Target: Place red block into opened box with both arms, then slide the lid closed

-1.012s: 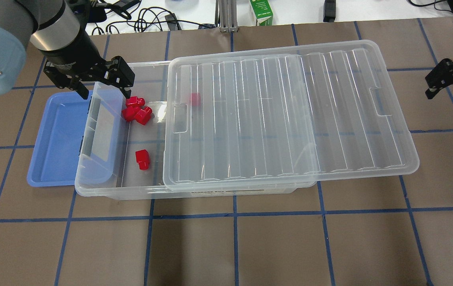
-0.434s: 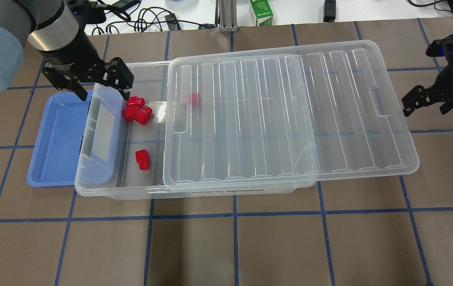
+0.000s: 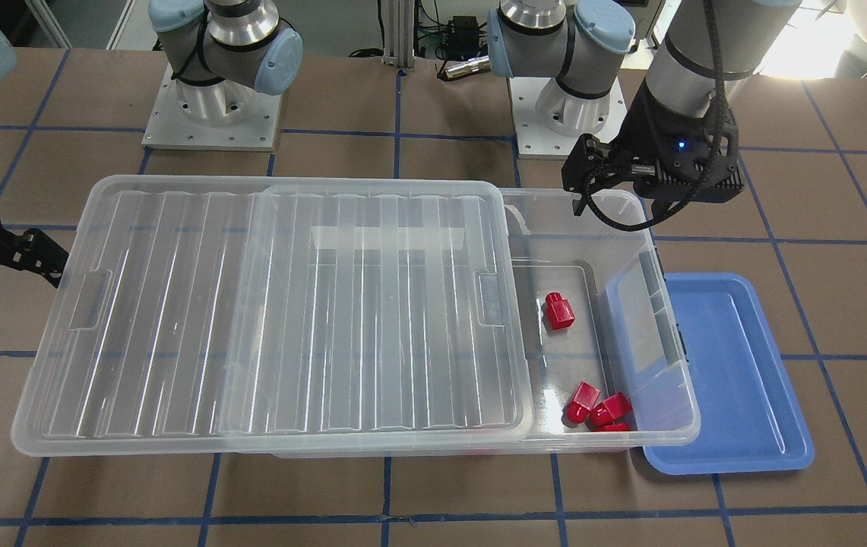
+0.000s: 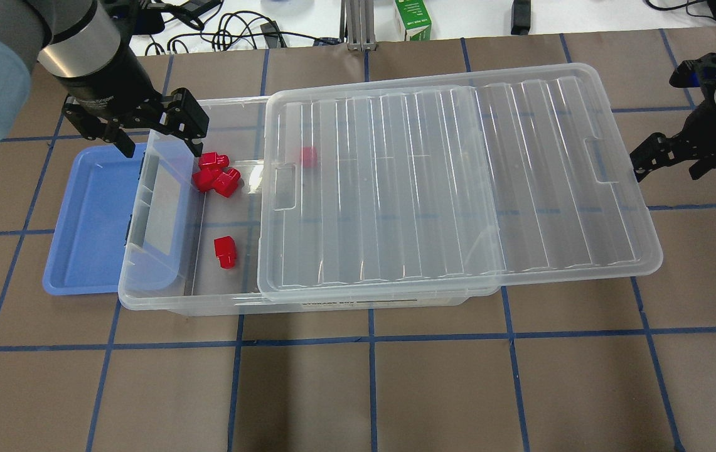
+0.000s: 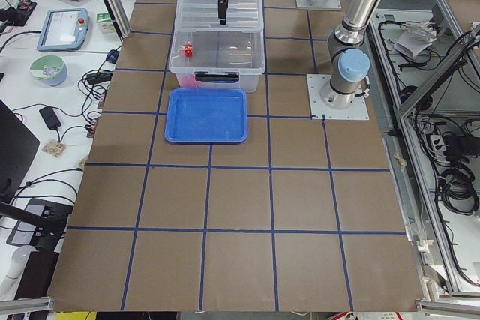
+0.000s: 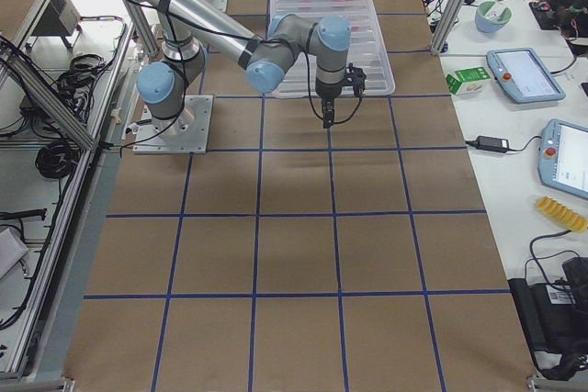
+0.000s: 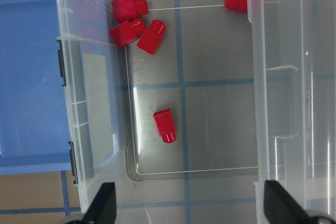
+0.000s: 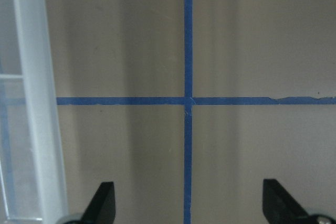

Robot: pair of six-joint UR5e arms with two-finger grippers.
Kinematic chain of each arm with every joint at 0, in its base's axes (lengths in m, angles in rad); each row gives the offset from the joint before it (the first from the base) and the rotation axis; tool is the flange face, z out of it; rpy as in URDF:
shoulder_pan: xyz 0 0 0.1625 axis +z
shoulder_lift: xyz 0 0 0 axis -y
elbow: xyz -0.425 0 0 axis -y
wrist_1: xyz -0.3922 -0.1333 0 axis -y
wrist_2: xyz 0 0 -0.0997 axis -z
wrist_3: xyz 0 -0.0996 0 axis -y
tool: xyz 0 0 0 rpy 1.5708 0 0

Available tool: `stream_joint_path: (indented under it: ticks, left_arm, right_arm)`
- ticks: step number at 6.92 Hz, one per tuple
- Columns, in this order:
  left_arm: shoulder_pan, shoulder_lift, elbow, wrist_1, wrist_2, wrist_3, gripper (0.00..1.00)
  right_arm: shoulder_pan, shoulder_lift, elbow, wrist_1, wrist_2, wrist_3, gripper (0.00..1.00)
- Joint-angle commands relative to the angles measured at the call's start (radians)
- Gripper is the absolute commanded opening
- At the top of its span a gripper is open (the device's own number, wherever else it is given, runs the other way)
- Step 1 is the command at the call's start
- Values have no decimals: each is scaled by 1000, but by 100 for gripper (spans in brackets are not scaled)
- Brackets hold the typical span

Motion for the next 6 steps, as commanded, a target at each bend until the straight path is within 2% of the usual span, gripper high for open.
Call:
stream_joint_path:
  ticks: [1,3,6]
  left_arm:
    - [-1,-1,-1,0,-3,0,100]
    - [-1,2,-1,0,-1,0,100]
    - [-2,11,-2,-1,-1,0,100]
  right_arm:
    - [52,0,-1,6,3,19,100]
    - [130,0,-1,6,3,113,100]
    - [295,-2,-4,5,8,347,100]
